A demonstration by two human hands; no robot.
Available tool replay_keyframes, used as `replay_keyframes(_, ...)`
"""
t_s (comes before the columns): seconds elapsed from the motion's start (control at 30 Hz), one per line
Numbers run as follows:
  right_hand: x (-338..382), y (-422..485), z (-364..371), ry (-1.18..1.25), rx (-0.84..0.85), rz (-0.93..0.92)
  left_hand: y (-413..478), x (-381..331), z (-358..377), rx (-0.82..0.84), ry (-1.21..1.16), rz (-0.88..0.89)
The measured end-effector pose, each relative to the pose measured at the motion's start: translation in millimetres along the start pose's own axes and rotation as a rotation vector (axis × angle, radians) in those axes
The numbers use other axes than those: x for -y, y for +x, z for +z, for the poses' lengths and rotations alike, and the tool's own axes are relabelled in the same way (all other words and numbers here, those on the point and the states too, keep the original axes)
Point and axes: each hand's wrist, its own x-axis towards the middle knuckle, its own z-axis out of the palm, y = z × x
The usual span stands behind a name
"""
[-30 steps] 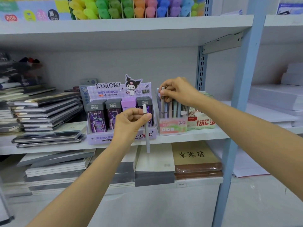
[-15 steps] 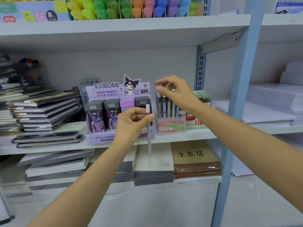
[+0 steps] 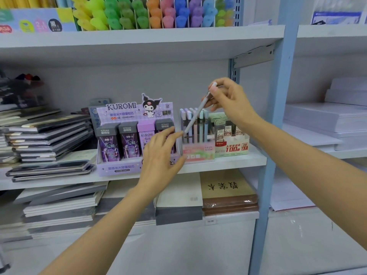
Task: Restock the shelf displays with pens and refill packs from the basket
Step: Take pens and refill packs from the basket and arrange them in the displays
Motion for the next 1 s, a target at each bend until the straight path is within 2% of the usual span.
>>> replay_keyframes(0.1, -9, 3, -1, -0.079, -0.024, 0.01, -5, 6, 8, 0.137, 0.167, 0.005)
replay_keyframes(0.17, -16, 2, 5, -0.097, -0.009, 0.027, -6, 9, 13, 0.172, 0.214, 0.007)
replay_keyframes(0.3, -23, 2, 19, -0.119, 0.04, 0.048, -5, 12, 15, 0.177, 0.251, 0.037)
replay_keyframes(0.47, -26, 4, 27, -0.198, 0.19, 0.06, -6, 17, 17, 0.164, 0.271, 0.056)
replay_keyframes(1.0, -18, 8, 35, -0.196, 0.228, 0.076, -7, 21, 19, 0.15, 0.277, 0.067)
